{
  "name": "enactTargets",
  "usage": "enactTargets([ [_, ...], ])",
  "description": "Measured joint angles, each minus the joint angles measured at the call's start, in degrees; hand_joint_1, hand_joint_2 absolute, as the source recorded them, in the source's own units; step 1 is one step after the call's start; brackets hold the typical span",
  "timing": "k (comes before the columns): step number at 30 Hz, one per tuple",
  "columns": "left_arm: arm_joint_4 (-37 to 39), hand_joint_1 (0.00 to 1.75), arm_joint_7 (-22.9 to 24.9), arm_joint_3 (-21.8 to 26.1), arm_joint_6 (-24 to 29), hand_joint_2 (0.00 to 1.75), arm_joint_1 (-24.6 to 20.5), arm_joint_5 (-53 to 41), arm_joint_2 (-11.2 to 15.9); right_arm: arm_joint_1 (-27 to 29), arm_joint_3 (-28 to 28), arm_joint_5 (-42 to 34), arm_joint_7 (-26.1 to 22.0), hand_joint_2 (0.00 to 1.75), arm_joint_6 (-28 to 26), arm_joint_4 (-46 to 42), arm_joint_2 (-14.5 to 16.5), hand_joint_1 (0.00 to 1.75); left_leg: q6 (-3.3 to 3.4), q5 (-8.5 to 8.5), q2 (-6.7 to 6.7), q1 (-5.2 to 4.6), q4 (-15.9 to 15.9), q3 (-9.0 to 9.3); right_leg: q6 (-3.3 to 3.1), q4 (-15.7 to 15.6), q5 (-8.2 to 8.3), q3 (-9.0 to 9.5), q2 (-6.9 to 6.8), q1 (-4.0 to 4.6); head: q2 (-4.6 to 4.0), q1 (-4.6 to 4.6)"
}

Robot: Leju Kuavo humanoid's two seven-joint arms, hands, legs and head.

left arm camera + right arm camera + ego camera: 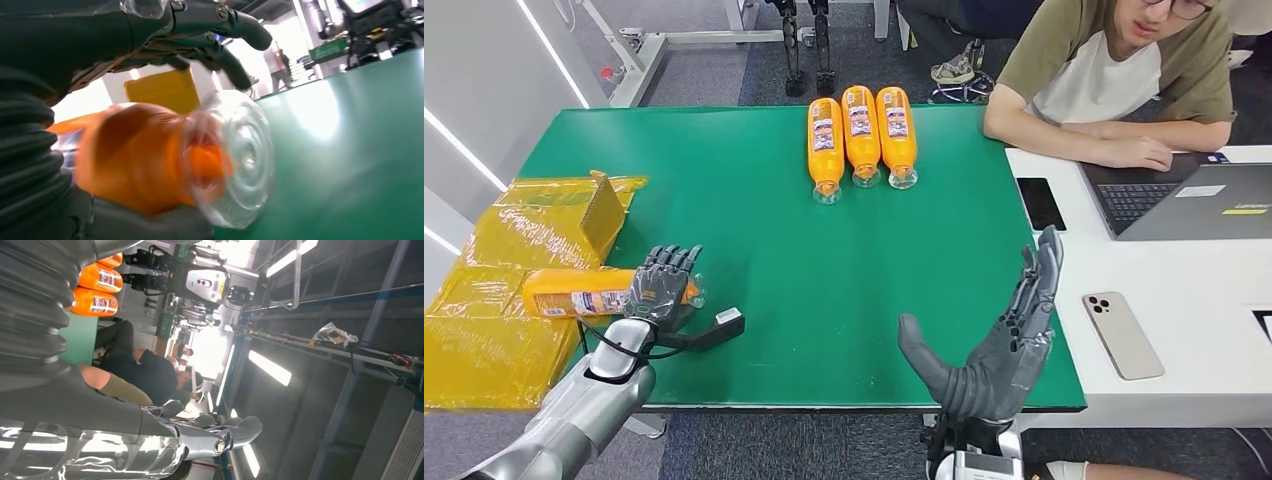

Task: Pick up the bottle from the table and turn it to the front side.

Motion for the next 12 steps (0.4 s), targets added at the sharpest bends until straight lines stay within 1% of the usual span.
enactTargets([
  [2,0.0,0.0,-0.7,1.1,3.1,1.75,0.4,2.4,-0.2,0.0,0.1,0.1,0.0,1.75,0.0,0.1,0.0,0.0,0.0,0.0,0.01,0.0,0.0,0.01,0.0,0.0,0.0,-0.01,0.01,0.0,0.0,0.0],
  [5,-0.1,0.0,-3.5,4.2,9.7,1.75,0.9,6.7,-0.5,0.0,0.2,0.2,0.0,1.75,0.0,0.3,0.0,0.0,0.0,0.0,0.03,0.01,0.0,0.01,0.0,0.0,0.0,-0.03,0.01,0.01,0.0,0.0],
  [7,-1.4,0.0,-6.0,6.8,11.7,1.75,1.3,8.8,-0.6,0.0,0.2,0.4,0.0,1.75,0.0,0.4,0.0,0.0,-0.01,0.01,0.03,0.01,0.0,0.01,0.0,0.0,0.0,-0.05,0.03,0.01,0.0,-0.01],
  [9,-5.4,0.0,-12.1,11.6,12.3,1.75,2.4,10.3,-1.1,0.0,0.3,0.5,0.0,1.75,0.0,0.5,0.0,0.0,-0.01,0.01,0.05,0.0,0.0,0.0,-0.01,0.0,0.0,-0.09,0.06,0.0,0.0,-0.01],
  [10,-8.2,0.0,-17.2,15.2,12.4,1.75,3.0,11.2,-1.6,0.1,0.3,0.6,0.0,1.75,0.0,0.5,0.0,0.0,-0.01,0.01,0.05,0.0,0.0,-0.01,-0.01,0.0,0.0,-0.1,0.06,0.0,0.0,0.01],
  [11,-11.0,0.0,-23.4,19.4,12.6,1.75,3.5,12.9,-2.5,0.1,0.3,0.7,0.0,1.75,0.0,0.5,0.0,0.0,-0.01,0.01,0.05,-0.01,0.0,-0.02,0.0,0.0,0.0,-0.1,0.07,0.0,0.0,0.02],
  [12,-12.2,0.0,-26.4,21.6,12.6,1.75,3.7,13.7,-3.0,0.1,0.3,0.7,0.0,1.75,0.0,0.5,0.0,0.0,-0.01,0.0,0.05,-0.01,0.0,-0.02,0.0,0.0,0.0,-0.1,0.07,0.0,0.0,0.02],
])
